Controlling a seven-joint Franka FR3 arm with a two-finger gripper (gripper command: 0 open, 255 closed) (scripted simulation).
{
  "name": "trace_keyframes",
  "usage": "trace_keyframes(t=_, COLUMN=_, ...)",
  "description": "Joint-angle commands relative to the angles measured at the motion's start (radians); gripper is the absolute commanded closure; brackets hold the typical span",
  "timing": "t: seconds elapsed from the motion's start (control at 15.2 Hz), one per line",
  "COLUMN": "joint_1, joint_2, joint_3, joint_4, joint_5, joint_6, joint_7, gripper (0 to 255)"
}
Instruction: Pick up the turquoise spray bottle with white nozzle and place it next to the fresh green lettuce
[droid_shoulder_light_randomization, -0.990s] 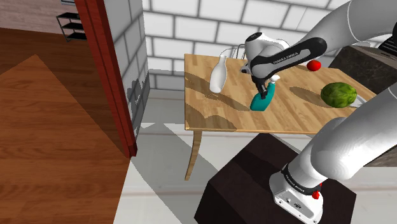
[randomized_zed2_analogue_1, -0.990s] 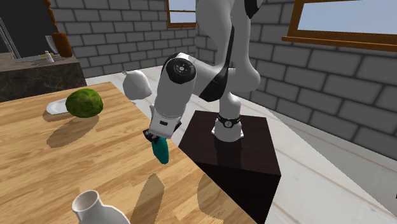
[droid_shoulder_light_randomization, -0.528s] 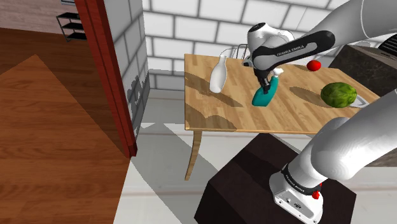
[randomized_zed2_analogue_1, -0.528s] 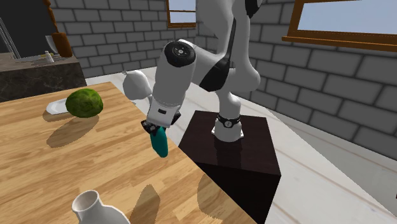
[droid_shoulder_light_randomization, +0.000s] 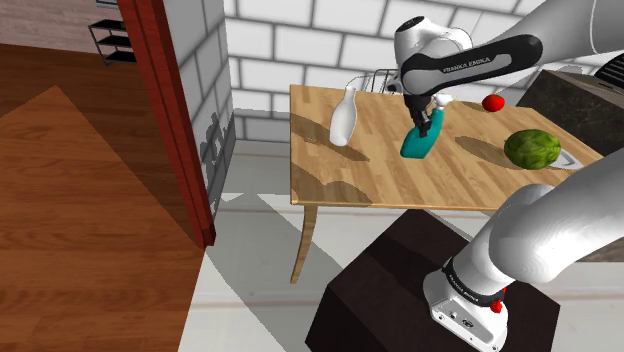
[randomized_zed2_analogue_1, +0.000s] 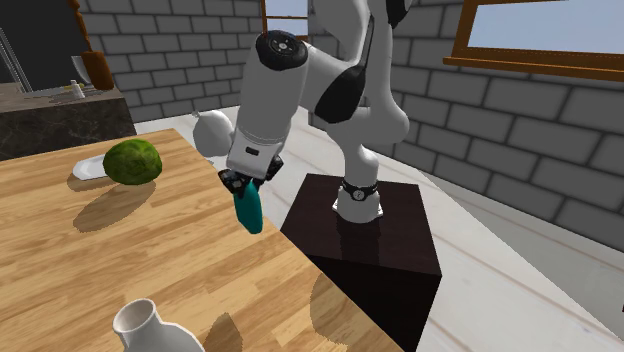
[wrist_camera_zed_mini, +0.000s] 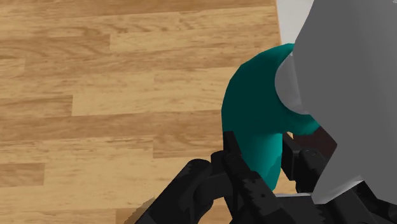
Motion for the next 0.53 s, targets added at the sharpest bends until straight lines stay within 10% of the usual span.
trace_keyframes(t=0.0, joint_1=0.001, joint_2=-0.011, joint_3=0.004, joint_4=0.019, joint_5=0.003, joint_6=-0.027, joint_7=-0.012, gripper=255)
trace_keyframes(t=0.46, joint_1=0.004, joint_2=-0.041, joint_3=0.018, joint_4=0.083, joint_5=0.014, joint_6=-0.116, joint_7=-0.046, gripper=255)
